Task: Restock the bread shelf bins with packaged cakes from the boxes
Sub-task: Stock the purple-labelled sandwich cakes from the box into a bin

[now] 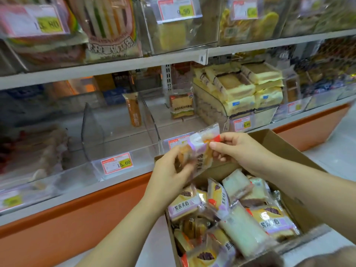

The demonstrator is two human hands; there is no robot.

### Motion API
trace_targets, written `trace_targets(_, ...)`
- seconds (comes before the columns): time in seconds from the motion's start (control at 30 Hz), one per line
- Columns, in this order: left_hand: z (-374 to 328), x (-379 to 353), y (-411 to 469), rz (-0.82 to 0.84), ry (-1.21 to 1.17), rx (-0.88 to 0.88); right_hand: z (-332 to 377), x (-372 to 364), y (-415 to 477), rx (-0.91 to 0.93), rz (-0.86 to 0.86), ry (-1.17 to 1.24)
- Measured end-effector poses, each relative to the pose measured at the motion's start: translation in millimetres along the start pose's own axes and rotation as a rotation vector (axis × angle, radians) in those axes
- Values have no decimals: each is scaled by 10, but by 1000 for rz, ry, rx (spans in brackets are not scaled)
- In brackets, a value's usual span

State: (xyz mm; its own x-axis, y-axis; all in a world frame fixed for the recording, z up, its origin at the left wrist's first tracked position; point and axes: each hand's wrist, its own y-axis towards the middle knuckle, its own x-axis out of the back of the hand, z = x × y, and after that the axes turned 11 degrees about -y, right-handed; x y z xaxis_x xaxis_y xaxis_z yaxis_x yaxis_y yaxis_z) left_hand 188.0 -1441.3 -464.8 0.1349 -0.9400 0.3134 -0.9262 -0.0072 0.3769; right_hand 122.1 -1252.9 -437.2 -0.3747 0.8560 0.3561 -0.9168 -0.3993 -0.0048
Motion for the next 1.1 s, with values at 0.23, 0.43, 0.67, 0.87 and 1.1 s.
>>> trace_targets(0.23,117,59,54,-73,79,86,-737,344,189,-260,1,-576)
trace_targets(0.43,262,-8,159,8,169,79,-1433,392,383,-607,223,-1042)
trace_targets(0.67,444,-135,229,-19,206,88,-1724,263,458,-732,245,-1046)
trace_targets(0.87,417,-122,196,-17,189,100,-1629,246,446,-628,154,-878)
trace_targets(1.1,204,27,143,-117,-55,263,-642,464,70,-193,-65,-723)
